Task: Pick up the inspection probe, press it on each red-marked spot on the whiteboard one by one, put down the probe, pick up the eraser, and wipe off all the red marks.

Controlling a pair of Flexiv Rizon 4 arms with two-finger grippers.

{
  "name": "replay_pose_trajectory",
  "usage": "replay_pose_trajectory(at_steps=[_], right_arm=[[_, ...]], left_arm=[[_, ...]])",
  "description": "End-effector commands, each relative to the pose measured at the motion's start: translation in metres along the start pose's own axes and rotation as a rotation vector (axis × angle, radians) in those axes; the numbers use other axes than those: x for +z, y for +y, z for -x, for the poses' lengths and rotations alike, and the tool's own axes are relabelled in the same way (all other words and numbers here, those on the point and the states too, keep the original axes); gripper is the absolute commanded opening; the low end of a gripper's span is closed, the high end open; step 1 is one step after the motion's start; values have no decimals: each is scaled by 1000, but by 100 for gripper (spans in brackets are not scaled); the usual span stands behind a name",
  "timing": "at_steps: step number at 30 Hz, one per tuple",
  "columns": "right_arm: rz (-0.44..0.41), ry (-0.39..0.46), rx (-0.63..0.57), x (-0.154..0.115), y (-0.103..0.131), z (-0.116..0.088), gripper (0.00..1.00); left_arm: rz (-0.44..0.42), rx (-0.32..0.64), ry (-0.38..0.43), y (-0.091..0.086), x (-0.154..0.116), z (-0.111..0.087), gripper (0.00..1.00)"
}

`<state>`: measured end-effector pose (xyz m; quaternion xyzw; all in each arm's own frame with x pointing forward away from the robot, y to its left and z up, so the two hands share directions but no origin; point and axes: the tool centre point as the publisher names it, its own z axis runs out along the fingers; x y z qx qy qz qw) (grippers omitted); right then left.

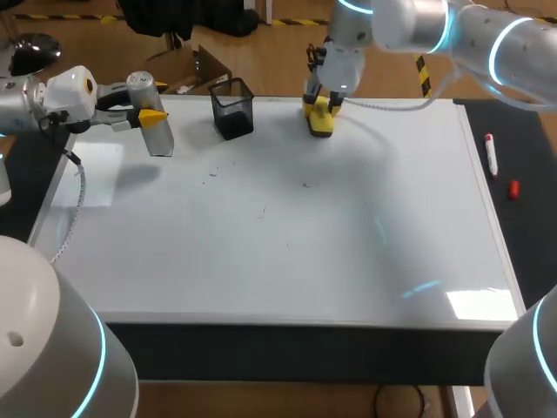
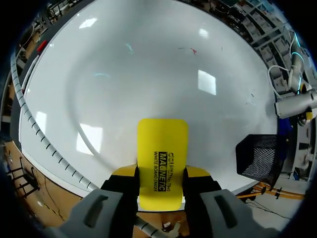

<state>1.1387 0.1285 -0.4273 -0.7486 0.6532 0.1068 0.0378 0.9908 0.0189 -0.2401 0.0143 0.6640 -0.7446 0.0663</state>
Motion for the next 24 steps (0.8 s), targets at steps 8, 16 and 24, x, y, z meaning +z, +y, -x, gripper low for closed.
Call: replay_pose_trajectory(at_steps=[8,16,24], right_arm=[[71,88,38,16,-21,24,0],[67,109,50,13,-20,30,0],[70,110,62,23,-11,37,0]], left_arm=[[1,2,0,-1,0,0,0],[1,2,0,-1,0,0,0],[1,2,0,-1,0,0,0]])
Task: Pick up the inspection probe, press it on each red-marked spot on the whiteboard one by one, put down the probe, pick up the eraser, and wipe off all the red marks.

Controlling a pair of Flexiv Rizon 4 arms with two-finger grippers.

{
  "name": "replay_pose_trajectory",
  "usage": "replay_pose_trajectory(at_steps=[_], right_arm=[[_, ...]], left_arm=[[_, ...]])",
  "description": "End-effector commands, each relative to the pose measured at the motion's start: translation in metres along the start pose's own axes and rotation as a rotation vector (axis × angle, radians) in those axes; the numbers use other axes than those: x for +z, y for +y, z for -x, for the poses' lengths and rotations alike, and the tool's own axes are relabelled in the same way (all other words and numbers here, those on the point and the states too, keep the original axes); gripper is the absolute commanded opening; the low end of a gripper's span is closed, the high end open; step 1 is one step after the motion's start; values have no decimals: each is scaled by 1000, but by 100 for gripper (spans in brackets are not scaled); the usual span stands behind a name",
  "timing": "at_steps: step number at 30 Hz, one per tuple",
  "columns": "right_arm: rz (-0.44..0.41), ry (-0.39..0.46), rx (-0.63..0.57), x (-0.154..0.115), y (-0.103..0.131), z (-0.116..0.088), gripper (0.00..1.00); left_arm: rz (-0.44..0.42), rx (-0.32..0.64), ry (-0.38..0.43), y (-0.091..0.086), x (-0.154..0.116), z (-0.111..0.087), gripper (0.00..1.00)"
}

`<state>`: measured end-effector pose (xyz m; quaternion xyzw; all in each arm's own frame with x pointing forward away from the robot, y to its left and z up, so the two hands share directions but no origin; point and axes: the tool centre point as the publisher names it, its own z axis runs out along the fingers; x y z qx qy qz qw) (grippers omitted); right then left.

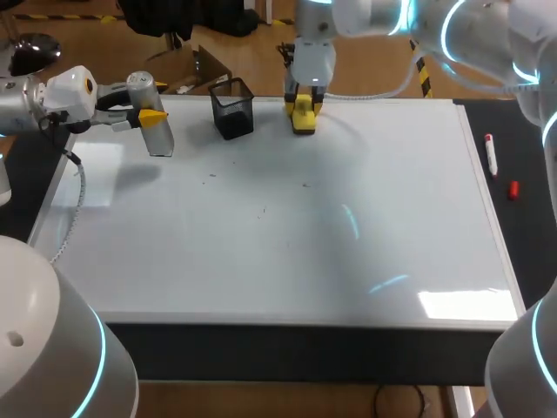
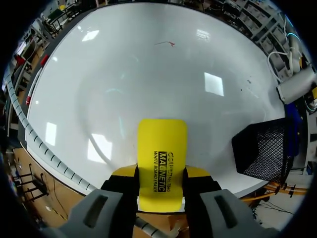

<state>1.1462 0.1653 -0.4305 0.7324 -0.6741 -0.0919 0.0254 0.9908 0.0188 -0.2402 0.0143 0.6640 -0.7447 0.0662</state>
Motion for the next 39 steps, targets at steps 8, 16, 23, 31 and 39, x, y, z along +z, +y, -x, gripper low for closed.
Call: replay_pose_trajectory(at_steps=[8,16,23,31,39], right_arm=[[-19,-3,0,4,11,6,100],[-73,-117,16,-22,23,0,100],[-95,-222,109,-54,29,-14,100],[-58,-257,374,-95,24,-31,100],[-27,-268,681,-130,12,-56,100]], left_arm=[[1,2,-1,-1,0,0,0],[1,2,-1,-1,0,0,0],[1,2,-1,-1,0,0,0],[1,2,-1,-1,0,0,0],[1,2,-1,-1,0,0,0]])
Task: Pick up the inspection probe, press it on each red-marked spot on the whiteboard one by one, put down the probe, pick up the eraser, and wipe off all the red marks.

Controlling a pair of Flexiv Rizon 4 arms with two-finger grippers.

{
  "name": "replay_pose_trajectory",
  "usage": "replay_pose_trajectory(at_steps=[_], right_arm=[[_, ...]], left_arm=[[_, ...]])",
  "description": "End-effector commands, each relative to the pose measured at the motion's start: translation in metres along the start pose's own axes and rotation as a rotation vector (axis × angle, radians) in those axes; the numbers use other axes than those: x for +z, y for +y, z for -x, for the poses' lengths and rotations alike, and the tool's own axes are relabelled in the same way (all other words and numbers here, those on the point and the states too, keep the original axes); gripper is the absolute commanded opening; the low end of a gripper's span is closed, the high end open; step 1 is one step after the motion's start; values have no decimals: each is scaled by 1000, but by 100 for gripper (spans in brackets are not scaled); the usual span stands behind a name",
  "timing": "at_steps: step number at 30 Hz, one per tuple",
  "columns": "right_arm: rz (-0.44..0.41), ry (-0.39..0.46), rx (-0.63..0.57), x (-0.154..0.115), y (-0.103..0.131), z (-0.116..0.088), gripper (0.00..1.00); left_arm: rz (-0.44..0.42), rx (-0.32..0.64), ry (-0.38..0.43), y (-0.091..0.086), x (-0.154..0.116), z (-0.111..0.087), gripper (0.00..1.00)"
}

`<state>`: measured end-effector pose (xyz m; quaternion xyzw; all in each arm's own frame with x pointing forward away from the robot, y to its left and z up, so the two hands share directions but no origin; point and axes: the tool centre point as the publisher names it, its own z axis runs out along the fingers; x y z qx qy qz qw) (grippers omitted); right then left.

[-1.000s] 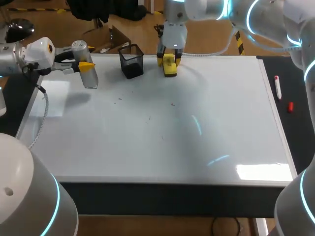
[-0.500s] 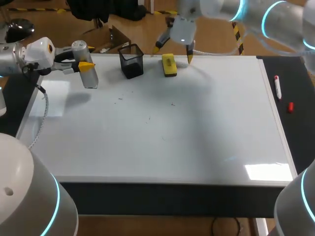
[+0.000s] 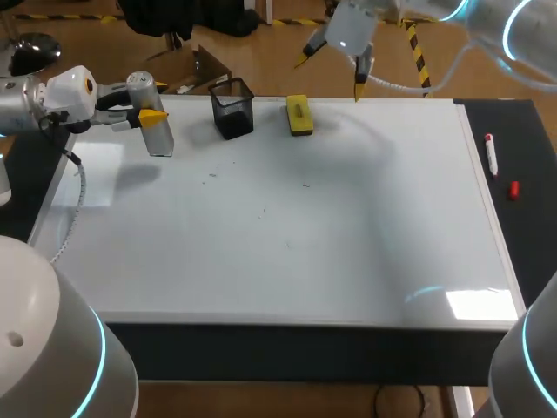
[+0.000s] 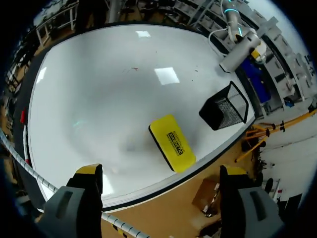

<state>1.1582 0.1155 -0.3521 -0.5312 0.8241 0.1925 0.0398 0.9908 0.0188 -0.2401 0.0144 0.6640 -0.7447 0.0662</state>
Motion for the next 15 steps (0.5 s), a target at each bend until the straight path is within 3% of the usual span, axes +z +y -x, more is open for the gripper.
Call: replay_pose_trajectory(at_steps=[1,5,15], right_arm=[[-59,-44,202,-54,3,-4,100],[-32,-156,257,-78,0,-9,100],[49,-322,391,-120,-13,-34,100]], left_arm=[[1,2,-1,-1,0,0,0],[1,2,-1,-1,0,0,0],[1,2,-1,-1,0,0,0]])
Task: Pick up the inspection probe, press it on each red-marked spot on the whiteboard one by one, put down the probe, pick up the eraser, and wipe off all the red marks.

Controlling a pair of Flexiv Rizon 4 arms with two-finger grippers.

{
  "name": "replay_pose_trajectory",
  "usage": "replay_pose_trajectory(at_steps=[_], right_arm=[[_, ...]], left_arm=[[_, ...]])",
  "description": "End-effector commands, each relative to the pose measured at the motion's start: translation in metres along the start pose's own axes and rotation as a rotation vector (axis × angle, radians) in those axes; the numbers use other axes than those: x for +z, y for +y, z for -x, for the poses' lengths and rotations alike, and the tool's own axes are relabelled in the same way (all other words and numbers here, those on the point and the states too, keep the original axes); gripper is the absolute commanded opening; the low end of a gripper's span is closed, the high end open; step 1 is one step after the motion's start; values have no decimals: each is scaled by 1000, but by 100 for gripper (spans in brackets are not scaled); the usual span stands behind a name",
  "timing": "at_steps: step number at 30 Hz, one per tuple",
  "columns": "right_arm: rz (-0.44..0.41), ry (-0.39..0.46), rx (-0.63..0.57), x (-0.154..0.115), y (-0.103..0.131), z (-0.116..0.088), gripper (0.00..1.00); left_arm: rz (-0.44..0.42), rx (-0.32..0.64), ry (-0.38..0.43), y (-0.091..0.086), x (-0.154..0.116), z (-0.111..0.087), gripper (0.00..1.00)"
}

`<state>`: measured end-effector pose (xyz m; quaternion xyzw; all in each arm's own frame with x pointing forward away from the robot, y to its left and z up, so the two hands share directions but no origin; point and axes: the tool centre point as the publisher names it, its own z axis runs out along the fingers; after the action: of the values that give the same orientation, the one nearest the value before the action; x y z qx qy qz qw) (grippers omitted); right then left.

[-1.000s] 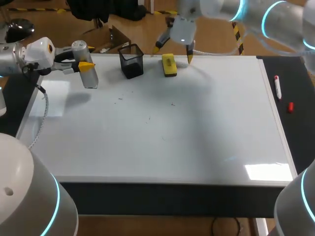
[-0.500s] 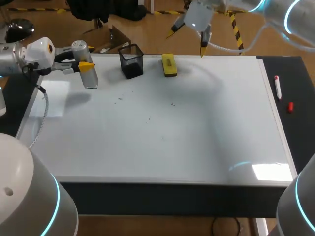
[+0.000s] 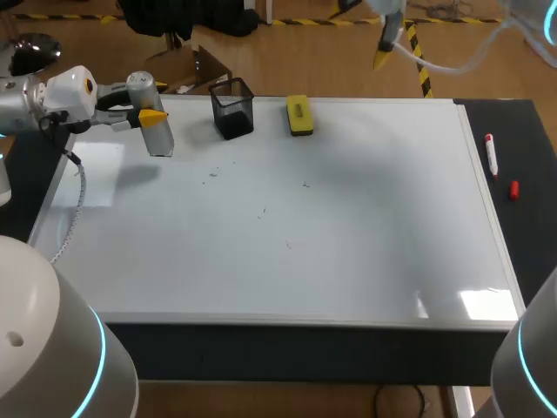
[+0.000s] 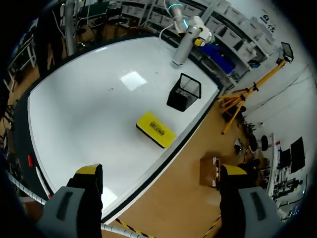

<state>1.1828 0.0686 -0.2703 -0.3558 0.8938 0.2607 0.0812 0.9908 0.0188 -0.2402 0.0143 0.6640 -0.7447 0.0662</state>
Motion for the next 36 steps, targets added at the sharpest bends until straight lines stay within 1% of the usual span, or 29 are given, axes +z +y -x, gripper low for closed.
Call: replay_pose_trajectory(at_steps=[1,2,3,8,11,14,15,16,18,19,20,21,22,36], right_arm=[[48,-123,42,-32,-4,-21,100],[62,-136,47,-34,-4,-22,100],[59,-132,50,-37,-3,-22,100],[125,-190,78,-50,1,-28,100],[145,-207,88,-56,4,-29,100],[147,-217,95,-63,7,-30,100],[154,-254,87,-65,7,-31,100],[156,-238,104,-66,7,-31,100],[159,-234,107,-66,5,-33,100],[180,-241,102,-65,5,-33,100],[180,-239,111,-65,5,-33,100],[202,-243,121,-65,4,-34,100],[207,-251,117,-65,4,-34,100],[205,-249,118,-65,4,-35,100]], left_arm=[[1,2,-1,-1,0,0,0],[1,2,-1,-1,0,0,0],[1,2,-1,-1,0,0,0],[1,2,-1,-1,0,0,0],[1,2,-1,-1,0,0,0],[1,2,-1,-1,0,0,0],[1,2,-1,-1,0,0,0],[1,2,-1,-1,0,0,0],[1,2,-1,-1,0,0,0],[1,2,-1,-1,0,0,0],[1,2,-1,-1,0,0,0],[1,2,-1,-1,0,0,0],[1,2,-1,-1,0,0,0],[1,2,-1,-1,0,0,0]])
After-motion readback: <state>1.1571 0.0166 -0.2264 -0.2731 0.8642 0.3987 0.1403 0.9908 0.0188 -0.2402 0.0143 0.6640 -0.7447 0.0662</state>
